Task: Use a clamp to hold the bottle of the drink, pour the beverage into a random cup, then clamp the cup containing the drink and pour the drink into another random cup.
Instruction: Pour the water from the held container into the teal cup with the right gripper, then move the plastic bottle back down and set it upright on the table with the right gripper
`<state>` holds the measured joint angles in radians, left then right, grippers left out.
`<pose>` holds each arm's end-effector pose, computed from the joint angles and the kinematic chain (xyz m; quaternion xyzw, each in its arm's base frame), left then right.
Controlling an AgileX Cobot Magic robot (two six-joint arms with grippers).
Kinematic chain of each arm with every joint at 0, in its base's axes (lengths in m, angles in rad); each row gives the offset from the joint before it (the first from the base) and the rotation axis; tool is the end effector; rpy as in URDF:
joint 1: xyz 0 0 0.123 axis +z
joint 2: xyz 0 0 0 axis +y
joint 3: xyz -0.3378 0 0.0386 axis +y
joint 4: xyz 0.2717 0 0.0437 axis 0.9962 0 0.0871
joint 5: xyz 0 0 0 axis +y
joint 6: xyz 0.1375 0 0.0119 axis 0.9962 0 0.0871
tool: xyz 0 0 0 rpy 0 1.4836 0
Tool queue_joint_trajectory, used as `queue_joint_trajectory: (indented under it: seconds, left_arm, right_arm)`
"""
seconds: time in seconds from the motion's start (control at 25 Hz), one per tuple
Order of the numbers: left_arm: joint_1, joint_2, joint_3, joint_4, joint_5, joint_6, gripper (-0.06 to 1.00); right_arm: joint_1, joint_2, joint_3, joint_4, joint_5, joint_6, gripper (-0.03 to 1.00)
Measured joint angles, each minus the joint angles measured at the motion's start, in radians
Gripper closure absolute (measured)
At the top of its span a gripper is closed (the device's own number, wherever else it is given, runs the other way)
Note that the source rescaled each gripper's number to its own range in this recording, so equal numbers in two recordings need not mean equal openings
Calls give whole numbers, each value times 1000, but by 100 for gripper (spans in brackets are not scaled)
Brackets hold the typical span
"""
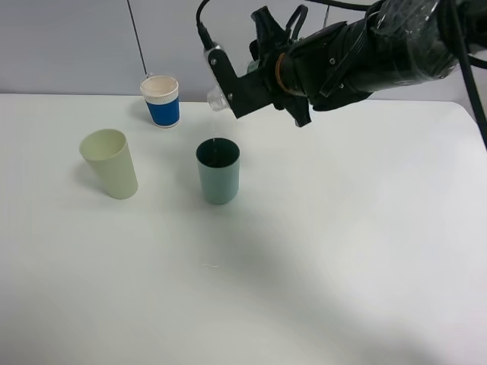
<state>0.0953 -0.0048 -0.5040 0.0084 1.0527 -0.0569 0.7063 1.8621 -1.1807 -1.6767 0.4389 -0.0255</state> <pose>0.0017 0.0012 0.2695 -0.0647 0.8463 0.0143 0.5285 0.4027 0.2668 0.2335 -0.7582 0.3999 -0.3964 0.3288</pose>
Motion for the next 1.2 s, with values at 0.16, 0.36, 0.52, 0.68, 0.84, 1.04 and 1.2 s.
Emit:
queue_joint_trajectory:
  seconds: [0.16,0.36,0.52,0.68,0.84,1.04,1.2]
  left_arm:
    - [0,0,0,0,0,0,-6]
    - [0,0,0,0,0,0,-6]
    - [0,0,0,0,0,0,-6]
    - [0,0,0,0,0,0,-6]
    - [0,0,0,0,0,0,-6]
    - [0,0,0,0,0,0,-6]
    - [0,0,0,0,0,0,-6]
  right_arm:
    - [0,0,0,82,-1,294,95]
    - [0,0,0,180,-1,563,95]
    - [0,0,0,310,-1,696,95]
    - [-13,0,0,474,-17,719,95]
    - [-47,0,0,659,-47,725,95]
    - [-97,0,0,823,-70,715,95]
    - [-133,0,0,896,-71,647,95]
